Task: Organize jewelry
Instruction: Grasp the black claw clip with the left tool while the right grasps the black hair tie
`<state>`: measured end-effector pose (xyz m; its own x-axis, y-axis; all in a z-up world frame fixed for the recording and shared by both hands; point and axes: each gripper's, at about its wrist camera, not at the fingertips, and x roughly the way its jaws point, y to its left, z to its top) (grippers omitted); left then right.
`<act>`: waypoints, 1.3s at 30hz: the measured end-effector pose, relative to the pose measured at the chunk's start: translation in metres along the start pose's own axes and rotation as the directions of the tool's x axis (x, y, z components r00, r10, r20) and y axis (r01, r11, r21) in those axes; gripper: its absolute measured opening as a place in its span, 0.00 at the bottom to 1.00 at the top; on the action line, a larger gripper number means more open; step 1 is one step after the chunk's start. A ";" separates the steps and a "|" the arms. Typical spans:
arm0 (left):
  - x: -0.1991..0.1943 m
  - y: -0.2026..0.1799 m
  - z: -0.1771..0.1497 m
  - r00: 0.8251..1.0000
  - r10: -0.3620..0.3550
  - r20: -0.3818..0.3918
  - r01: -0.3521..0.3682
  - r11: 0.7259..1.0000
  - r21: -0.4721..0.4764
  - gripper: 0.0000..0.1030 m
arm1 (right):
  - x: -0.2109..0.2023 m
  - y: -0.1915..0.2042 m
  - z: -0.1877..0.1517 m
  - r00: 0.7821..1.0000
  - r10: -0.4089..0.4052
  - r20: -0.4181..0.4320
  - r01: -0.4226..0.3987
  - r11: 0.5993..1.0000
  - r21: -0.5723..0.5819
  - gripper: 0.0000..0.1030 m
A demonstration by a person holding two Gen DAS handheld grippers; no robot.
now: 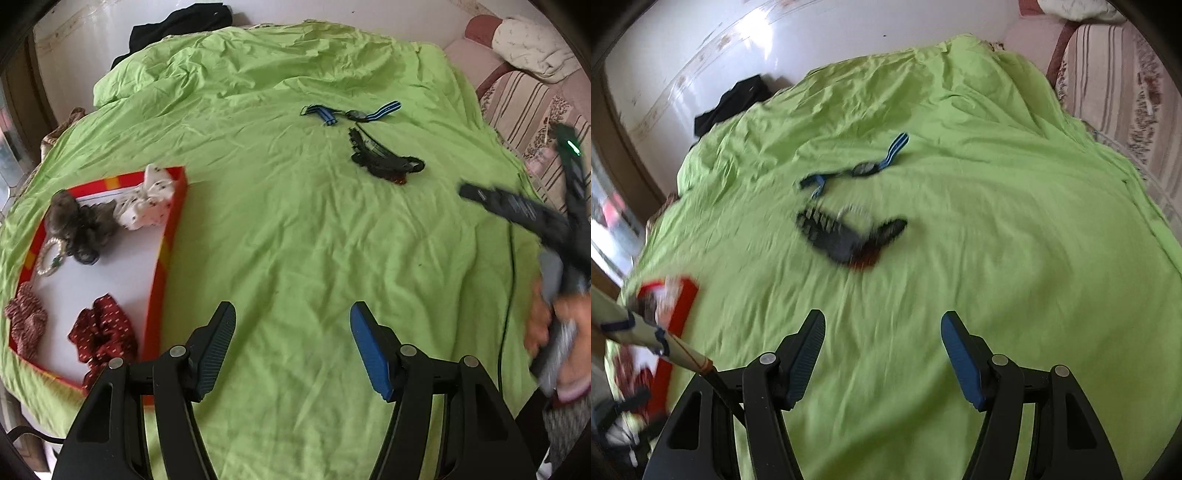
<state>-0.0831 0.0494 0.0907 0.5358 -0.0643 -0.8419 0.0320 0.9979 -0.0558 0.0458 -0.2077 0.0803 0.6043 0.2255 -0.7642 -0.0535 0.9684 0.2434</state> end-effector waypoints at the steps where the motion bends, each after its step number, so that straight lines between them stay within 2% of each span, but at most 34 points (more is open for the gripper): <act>1: 0.001 -0.001 -0.001 1.000 -0.007 0.003 0.007 1.000 0.003 0.62 | 0.007 -0.003 0.009 1.000 0.015 -0.005 -0.014 1.000 0.019 0.68; 3: 0.005 -0.004 -0.002 1.000 -0.007 -0.001 0.007 1.000 0.019 0.62 | 0.026 -0.003 0.033 0.997 0.071 -0.015 -0.071 0.997 0.041 0.68; 6: 0.010 -0.003 -0.002 1.000 0.003 -0.003 -0.003 1.000 0.025 0.62 | 0.055 0.006 0.060 0.993 0.112 -0.039 -0.111 0.993 0.026 0.67; 9: 0.011 0.005 -0.001 1.000 0.002 0.004 -0.002 1.000 0.003 0.62 | 0.091 0.005 0.078 0.985 0.153 -0.078 -0.146 0.986 0.085 0.66; 13: 0.010 0.017 0.000 1.000 0.023 0.008 -0.023 1.000 -0.019 0.62 | 0.131 0.005 0.079 0.953 0.256 -0.162 -0.227 0.957 0.179 0.52; 15: 0.010 0.025 0.001 0.999 0.033 0.009 -0.032 0.999 -0.036 0.62 | 0.133 0.019 0.069 0.912 0.358 -0.201 -0.325 0.928 0.180 0.52; 16: 0.011 0.028 0.001 0.999 0.035 0.009 -0.035 0.998 -0.046 0.62 | 0.131 0.027 0.061 0.871 0.434 -0.231 -0.399 0.898 0.183 0.51; 17: 0.011 0.031 0.001 0.999 0.038 0.007 -0.037 0.998 -0.056 0.62 | 0.126 0.039 0.049 0.810 0.520 -0.272 -0.486 0.854 0.186 0.50; 18: 0.012 0.033 0.001 0.999 0.038 0.006 -0.038 0.997 -0.063 0.62 | 0.117 0.052 0.036 0.754 0.574 -0.320 -0.551 0.817 0.167 0.50; 19: 0.011 0.035 0.000 0.999 0.038 0.006 -0.037 0.997 -0.067 0.62 | 0.106 0.062 0.026 0.716 0.599 -0.358 -0.594 0.793 0.138 0.50; 21: 0.009 0.036 -0.001 0.999 0.035 0.007 -0.035 0.997 -0.071 0.62 | 0.084 0.070 0.010 0.670 0.627 -0.397 -0.649 0.755 0.096 0.50; 22: 0.008 0.036 -0.001 0.999 0.033 0.008 -0.032 0.997 -0.071 0.62 | 0.072 0.068 0.004 0.665 0.632 -0.397 -0.661 0.746 0.081 0.50; 24: 0.005 0.035 -0.001 1.000 0.022 0.012 -0.021 0.997 -0.071 0.62 | 0.054 0.051 0.000 0.695 0.625 -0.355 -0.642 0.762 0.086 0.51; 25: 0.004 0.034 0.000 1.000 0.015 0.013 -0.014 0.997 -0.072 0.62 | 0.049 0.039 0.001 0.738 0.593 -0.322 -0.601 0.795 0.085 0.52; 26: 0.004 0.032 0.003 1.000 0.003 0.013 -0.002 0.997 -0.072 0.62 | 0.044 0.025 0.003 0.799 0.528 -0.287 -0.532 0.844 0.070 0.52; 27: 0.003 0.030 0.006 1.000 -0.008 0.013 0.009 0.998 -0.070 0.62 | 0.042 0.014 0.006 0.836 0.479 -0.267 -0.480 0.875 0.066 0.53; 29: 0.005 0.023 0.015 0.999 -0.030 0.014 0.030 0.998 -0.055 0.62 | 0.043 -0.008 0.011 0.889 0.395 -0.232 -0.385 0.919 0.090 0.54; 30: 0.008 0.019 0.023 0.999 -0.037 0.013 0.038 0.998 -0.044 0.62 | 0.044 -0.015 0.014 0.906 0.363 -0.216 -0.350 0.932 0.097 0.54; 32: 0.017 0.011 0.040 0.999 -0.040 0.003 0.040 0.999 -0.028 0.62 | 0.049 -0.029 0.023 0.937 0.298 -0.182 -0.280 0.953 0.115 0.54; 33: 0.023 0.007 0.051 0.999 -0.043 -0.001 0.043 0.999 -0.023 0.62 | 0.054 -0.034 0.027 0.946 0.278 -0.167 -0.258 0.957 0.131 0.54; 36: 0.044 -0.005 0.082 0.998 -0.064 0.008 0.064 0.998 -0.019 0.62 | 0.070 -0.041 0.044 0.959 0.247 -0.136 -0.221 0.957 0.186 0.55; 39: 0.070 -0.012 0.111 0.995 -0.096 0.017 0.096 0.995 -0.032 0.62 | 0.087 -0.050 0.054 0.962 0.243 -0.128 -0.208 0.949 0.237 0.56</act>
<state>0.0477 0.0336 0.0919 0.5447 -0.1596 -0.8233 0.0568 0.9865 -0.1537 0.1437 -0.2421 0.0341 0.4666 0.4658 -0.7519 0.0122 0.8466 0.5320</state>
